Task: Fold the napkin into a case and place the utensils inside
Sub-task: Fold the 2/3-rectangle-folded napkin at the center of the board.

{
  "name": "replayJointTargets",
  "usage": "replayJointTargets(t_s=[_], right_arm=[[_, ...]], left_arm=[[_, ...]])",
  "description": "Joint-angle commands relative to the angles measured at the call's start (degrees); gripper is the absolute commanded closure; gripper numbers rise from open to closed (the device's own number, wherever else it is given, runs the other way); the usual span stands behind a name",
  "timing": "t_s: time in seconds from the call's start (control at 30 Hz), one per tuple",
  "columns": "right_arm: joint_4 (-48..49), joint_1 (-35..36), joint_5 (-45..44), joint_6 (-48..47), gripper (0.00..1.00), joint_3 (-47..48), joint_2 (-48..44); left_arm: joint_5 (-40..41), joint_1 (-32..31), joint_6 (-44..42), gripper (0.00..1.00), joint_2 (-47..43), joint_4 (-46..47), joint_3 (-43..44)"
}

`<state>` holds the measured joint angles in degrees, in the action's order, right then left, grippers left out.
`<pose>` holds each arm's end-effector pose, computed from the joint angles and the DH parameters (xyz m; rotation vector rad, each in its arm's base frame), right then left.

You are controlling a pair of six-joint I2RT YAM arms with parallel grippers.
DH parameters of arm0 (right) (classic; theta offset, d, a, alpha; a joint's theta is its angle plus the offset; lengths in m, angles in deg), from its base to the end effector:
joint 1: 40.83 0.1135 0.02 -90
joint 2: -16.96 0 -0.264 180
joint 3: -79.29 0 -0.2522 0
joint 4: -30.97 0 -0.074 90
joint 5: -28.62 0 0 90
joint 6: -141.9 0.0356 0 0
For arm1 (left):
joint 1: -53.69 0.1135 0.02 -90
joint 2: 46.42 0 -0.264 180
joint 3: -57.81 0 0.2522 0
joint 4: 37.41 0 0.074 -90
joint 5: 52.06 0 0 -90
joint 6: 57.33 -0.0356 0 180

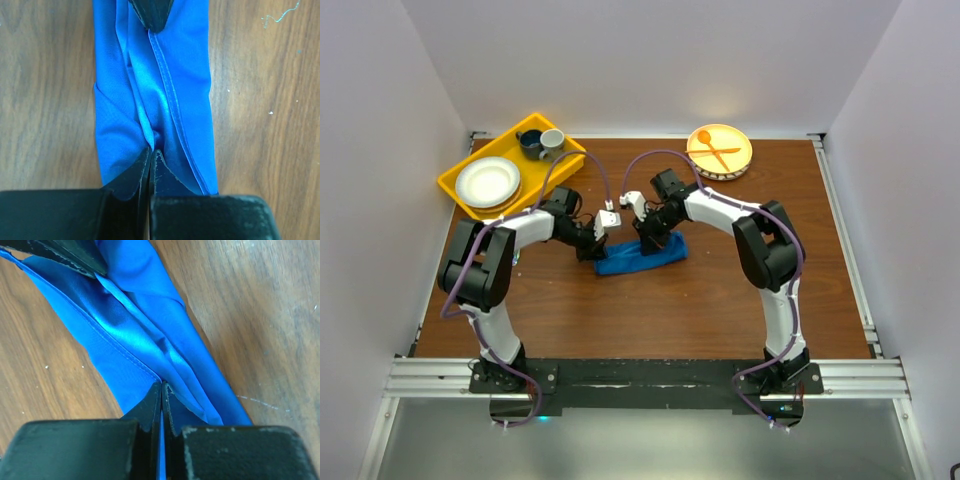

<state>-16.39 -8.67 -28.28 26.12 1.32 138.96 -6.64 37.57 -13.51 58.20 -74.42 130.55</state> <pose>0.3596 0.2490 0.1554 -1.4306 2.2561 0.8210 0.3164 -0.1175 0.1431 1.4353 2.0109 -0.8562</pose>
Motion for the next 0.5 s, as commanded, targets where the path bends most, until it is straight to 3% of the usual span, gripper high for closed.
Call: replayJointTargets(t_s=[0.0,0.1,0.27,0.47], right_arm=[[-2.87,-1.75,-0.23,2.58,1.00,-1.52,0.70],[-3.39,-1.84,0.91,2.84,1.00,-1.70,0.70],[-3.75,-1.40,1.44,2.32,1.00,-2.40,0.70],[-4.36,-1.31,0.74,1.87,1.00,-1.52,1.67]], left_arm=[[1.34,1.00,-2.16,1.00,0.50,-5.67,-2.38],[-0.33,1.18,-1.99,0.99,-0.99,-5.23,-2.99],[-3.23,1.35,1.87,0.80,-3.01,-4.79,-1.86],[-8.24,1.88,4.60,0.70,-0.65,-9.97,2.36]])
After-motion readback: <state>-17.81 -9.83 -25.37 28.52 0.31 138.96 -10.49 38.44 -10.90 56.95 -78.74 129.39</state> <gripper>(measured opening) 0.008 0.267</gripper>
